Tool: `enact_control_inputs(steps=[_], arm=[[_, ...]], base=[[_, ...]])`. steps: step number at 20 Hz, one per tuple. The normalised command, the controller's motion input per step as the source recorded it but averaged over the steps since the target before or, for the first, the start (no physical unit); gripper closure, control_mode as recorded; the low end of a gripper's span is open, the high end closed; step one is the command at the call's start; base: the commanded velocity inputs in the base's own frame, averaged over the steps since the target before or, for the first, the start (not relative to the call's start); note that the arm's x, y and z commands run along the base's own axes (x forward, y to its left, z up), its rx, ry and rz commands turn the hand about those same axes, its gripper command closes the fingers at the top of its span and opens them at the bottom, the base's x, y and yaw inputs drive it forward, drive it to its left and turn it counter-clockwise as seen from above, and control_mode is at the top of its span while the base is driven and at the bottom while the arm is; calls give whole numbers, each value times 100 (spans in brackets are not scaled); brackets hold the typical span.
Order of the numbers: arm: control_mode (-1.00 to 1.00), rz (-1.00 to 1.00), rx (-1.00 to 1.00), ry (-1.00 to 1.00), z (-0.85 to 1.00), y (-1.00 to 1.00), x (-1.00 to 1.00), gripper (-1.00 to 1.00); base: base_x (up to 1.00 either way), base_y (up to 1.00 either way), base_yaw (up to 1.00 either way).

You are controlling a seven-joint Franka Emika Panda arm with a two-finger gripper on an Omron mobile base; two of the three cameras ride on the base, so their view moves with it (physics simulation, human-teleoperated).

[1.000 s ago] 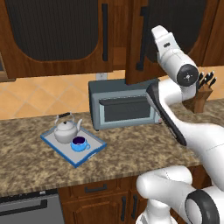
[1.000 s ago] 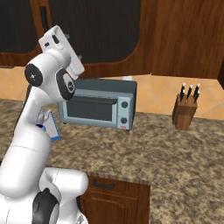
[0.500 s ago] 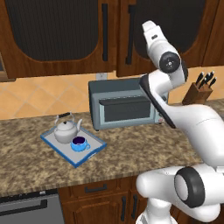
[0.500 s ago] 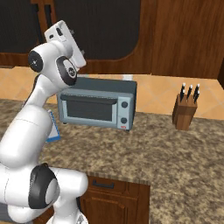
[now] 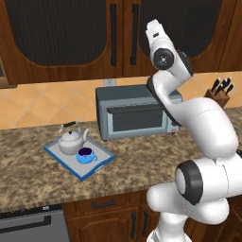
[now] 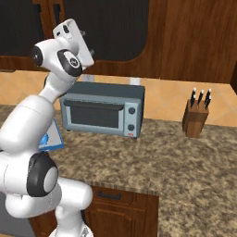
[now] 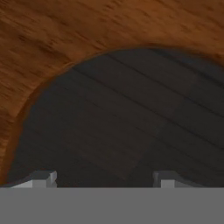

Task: Pick the kettle from the counter and place it on the tray. Then pick the mug from the cabinet and place it on the tray. Then close the cabinet doors.

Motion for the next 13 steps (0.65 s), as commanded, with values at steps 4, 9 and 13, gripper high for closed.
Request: enact_control_inputs(steps=[4, 9, 13], arm=[[-100, -14, 0, 5, -25, -19, 50, -100], [-100, -10, 0, 1, -25, -22, 34, -100], [-100, -7, 0, 0, -23, -20, 19, -100]], base=[[0, 0, 0], [0, 0, 0], [0, 0, 0]])
